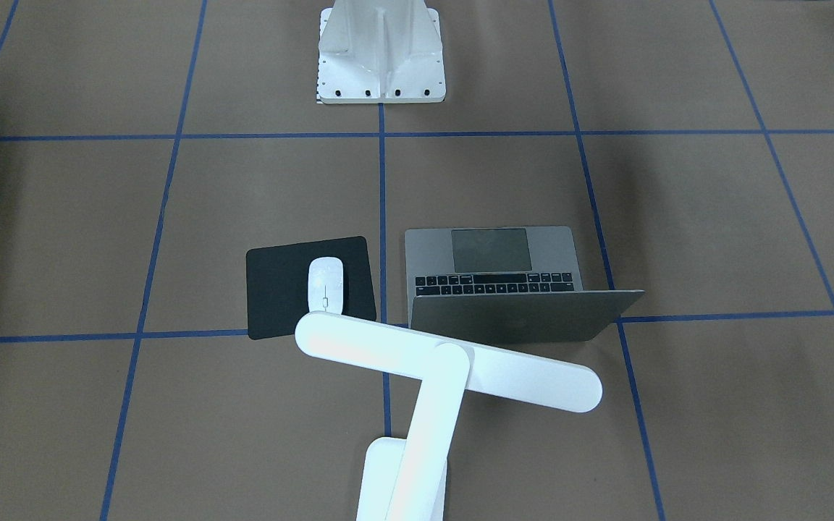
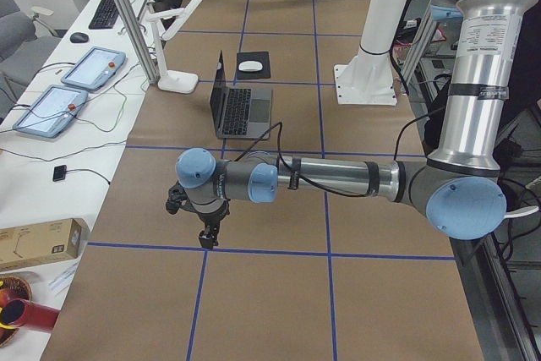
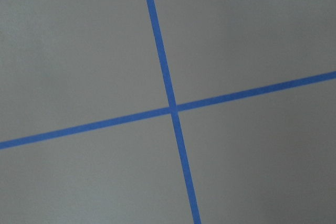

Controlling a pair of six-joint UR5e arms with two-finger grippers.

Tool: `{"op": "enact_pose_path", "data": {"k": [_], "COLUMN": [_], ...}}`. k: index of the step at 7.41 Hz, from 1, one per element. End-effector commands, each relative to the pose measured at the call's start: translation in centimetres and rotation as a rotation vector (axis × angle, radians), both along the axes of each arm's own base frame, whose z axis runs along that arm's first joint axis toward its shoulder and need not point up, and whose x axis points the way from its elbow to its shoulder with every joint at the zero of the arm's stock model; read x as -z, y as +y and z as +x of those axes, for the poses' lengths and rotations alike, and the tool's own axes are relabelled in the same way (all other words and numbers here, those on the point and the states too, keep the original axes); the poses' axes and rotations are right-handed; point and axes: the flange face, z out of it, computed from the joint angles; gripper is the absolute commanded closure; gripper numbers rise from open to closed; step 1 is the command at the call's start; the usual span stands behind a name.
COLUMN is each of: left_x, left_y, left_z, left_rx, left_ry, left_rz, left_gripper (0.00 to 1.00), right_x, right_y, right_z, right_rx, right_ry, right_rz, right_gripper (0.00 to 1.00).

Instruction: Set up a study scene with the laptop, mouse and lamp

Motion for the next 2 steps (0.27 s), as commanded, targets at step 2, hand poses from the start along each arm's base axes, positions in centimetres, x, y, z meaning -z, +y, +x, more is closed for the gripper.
{"op": "enact_pose_path", "data": {"k": [2], "left_x": [-0.17], "left_y": [1.34], "left_z": [0.0], "left_rx": [0.002], "left_ry": [0.01], "left_rz": [-0.006], "left_gripper": [0.0], "right_x": [0.13], "right_y": [-0.11], "right_z": [-0.01], "right_rx": [-0.001], "right_ry": [0.0], "right_rz": [0.003], "right_gripper": [0.0]}}
